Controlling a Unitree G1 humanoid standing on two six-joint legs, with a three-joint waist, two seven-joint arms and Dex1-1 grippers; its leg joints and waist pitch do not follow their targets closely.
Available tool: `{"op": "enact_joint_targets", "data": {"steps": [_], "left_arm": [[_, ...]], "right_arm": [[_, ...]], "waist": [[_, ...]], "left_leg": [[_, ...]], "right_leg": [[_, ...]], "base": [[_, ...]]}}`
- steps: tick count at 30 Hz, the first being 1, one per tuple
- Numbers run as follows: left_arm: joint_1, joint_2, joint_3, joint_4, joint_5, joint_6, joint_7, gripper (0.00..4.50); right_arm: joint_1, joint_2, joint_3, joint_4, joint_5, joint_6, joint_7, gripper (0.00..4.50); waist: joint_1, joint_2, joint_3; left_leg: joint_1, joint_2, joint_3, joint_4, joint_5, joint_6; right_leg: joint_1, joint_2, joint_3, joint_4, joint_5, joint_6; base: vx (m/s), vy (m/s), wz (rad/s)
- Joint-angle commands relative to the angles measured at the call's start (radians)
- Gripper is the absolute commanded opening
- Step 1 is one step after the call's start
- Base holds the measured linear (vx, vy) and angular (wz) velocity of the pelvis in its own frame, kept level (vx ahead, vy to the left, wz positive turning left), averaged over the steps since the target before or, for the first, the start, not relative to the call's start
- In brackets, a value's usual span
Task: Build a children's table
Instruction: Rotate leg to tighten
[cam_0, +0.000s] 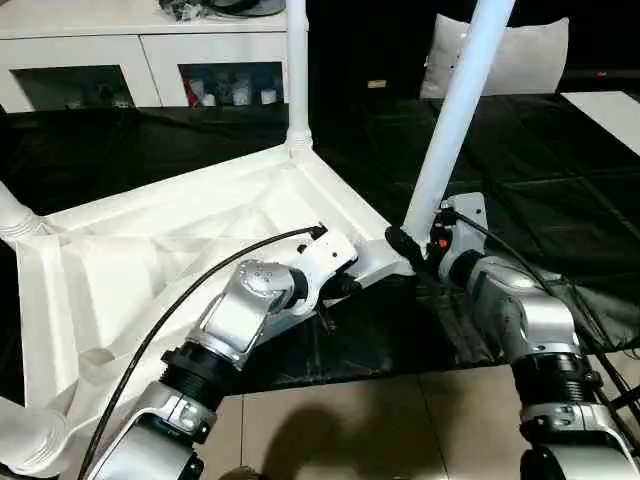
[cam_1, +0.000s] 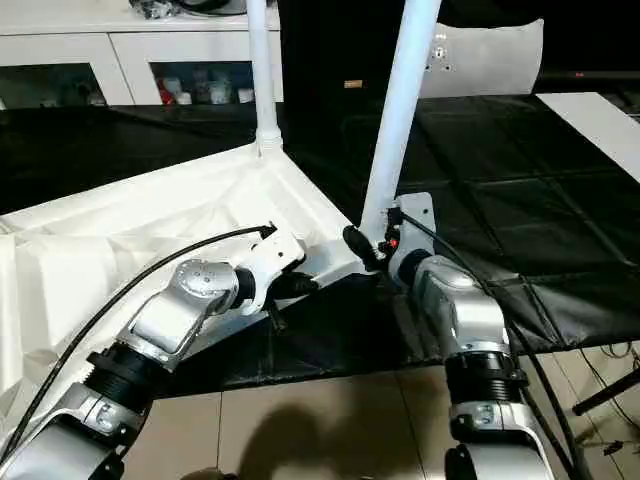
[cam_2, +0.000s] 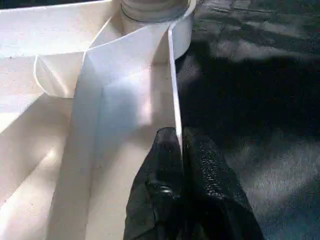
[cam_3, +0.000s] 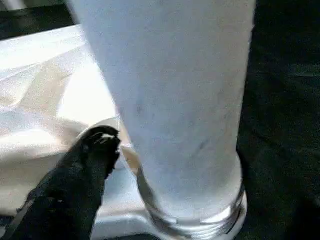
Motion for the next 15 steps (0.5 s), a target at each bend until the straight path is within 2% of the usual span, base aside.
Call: {"op": "enact_joint_targets", "data": {"steps": [1, 3, 4, 5, 7, 10, 11, 15], "left_arm": [[-0.035, 0.015, -0.005, -0.009, -0.004, -0.070, -0.026, 0.00], [-0.034, 0.041, -0.007, 0.000, -0.011, -0.096, -0.064, 0.00], [-0.035, 0.072, -0.016, 0.008, -0.020, -0.124, -0.112, 0.00], [-0.038, 0.096, -0.026, 0.017, -0.024, -0.155, -0.152, 0.00], [-0.038, 0.097, -0.027, 0.018, -0.025, -0.159, -0.155, 0.00], [-0.043, 0.138, -0.043, 0.038, -0.027, -0.228, -0.232, 0.00], [-0.044, 0.144, -0.044, 0.045, -0.029, -0.242, -0.248, 0.00], [-0.053, 0.184, -0.060, 0.072, -0.019, -0.294, -0.309, 0.00]], "right_arm": [[0.024, -0.003, 0.036, -0.019, 0.022, -0.001, 0.069, 4.36], [0.050, -0.039, 0.032, -0.055, 0.038, -0.013, 0.129, 4.44], [0.079, -0.091, 0.043, -0.096, 0.048, -0.023, 0.209, 4.44], [0.099, -0.138, 0.059, -0.119, 0.052, -0.033, 0.276, 4.44], [0.100, -0.141, 0.060, -0.120, 0.052, -0.034, 0.281, 4.44], [0.118, -0.224, 0.083, -0.137, 0.054, -0.044, 0.385, 4.44], [0.120, -0.237, 0.087, -0.139, 0.054, -0.047, 0.404, 4.44], [0.138, -0.275, 0.090, -0.166, 0.069, -0.036, 0.452, 4.44]], "waist": [[0.007, -0.008, -0.056], [0.008, -0.009, -0.057], [0.011, -0.005, -0.058], [0.016, -0.011, -0.063], [0.018, -0.009, -0.063], [0.025, -0.011, -0.061], [0.028, -0.015, -0.063], [0.036, -0.014, -0.064]], "left_leg": [[0.013, 0.032, -0.007, -0.065, -0.124, 0.054], [0.013, 0.033, -0.006, -0.064, -0.114, 0.066], [0.013, 0.032, -0.007, -0.063, -0.106, 0.070], [0.013, 0.034, -0.007, -0.059, -0.075, 0.087], [0.012, 0.032, -0.005, -0.057, -0.059, 0.099], [0.014, 0.033, -0.004, -0.057, -0.073, 0.107], [0.015, 0.035, -0.004, -0.056, -0.074, 0.107], [0.016, 0.038, -0.004, -0.056, -0.070, 0.104]], "right_leg": [[0.048, -0.051, 0.042, -0.084, 0.009, -0.225], [0.049, -0.051, 0.043, -0.081, 0.038, -0.229], [0.049, -0.051, 0.041, -0.080, 0.050, -0.230], [0.054, -0.049, 0.041, -0.073, 0.115, -0.237], [0.052, -0.048, 0.041, -0.069, 0.147, -0.248], [0.050, -0.052, 0.041, -0.072, 0.126, -0.259], [0.052, -0.054, 0.041, -0.070, 0.115, -0.261], [0.050, -0.054, 0.041, -0.069, 0.107, -0.262]], "base": [[0.000, 0.000, 0.00], [0.000, 0.000, 0.00], [0.000, 0.000, 0.00], [0.000, 0.000, 0.00], [0.000, 0.000, 0.00], [0.000, 0.000, 0.00], [0.000, 0.000, 0.00], [0.000, 0.000, 0.00]]}}
